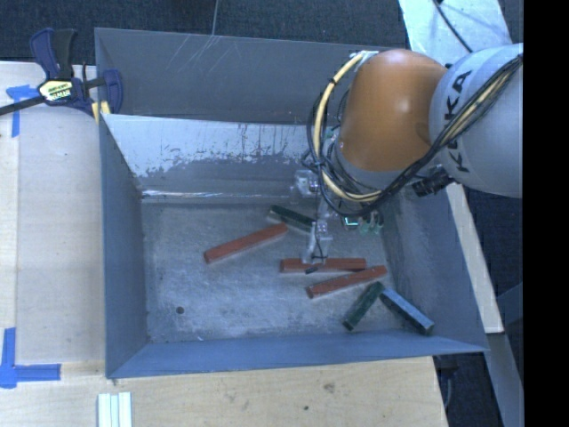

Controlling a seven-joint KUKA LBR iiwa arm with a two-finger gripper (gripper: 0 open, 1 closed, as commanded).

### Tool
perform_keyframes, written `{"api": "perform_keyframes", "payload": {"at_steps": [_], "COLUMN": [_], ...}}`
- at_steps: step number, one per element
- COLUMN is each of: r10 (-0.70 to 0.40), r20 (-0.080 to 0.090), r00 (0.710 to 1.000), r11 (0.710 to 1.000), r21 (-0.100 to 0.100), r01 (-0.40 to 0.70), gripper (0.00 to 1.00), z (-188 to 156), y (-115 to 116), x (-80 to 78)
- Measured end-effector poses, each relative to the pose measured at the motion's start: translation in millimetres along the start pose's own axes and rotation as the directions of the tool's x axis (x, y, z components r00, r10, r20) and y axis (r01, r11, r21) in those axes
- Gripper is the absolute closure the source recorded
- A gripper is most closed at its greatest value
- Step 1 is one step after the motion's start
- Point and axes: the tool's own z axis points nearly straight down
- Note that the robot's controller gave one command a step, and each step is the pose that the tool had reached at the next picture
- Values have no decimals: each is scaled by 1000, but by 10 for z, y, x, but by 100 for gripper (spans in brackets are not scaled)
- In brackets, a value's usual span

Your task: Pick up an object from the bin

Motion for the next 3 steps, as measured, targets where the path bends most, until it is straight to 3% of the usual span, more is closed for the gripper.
{"api": "perform_keyframes", "payload": {"at_steps": [1, 2, 3], "r10": [1, -112, -326], "r20": [8, 11, 11], "r00": [1000, 994, 945], "r11": [1000, 994, 945], "r21": [0, 2, 2], "r01": [-1, 112, 326], "gripper": [0, 0, 0], "z": [-48, 292, 422], "y": [-1, 158, 496], "x": [-17, -138, -466]}}
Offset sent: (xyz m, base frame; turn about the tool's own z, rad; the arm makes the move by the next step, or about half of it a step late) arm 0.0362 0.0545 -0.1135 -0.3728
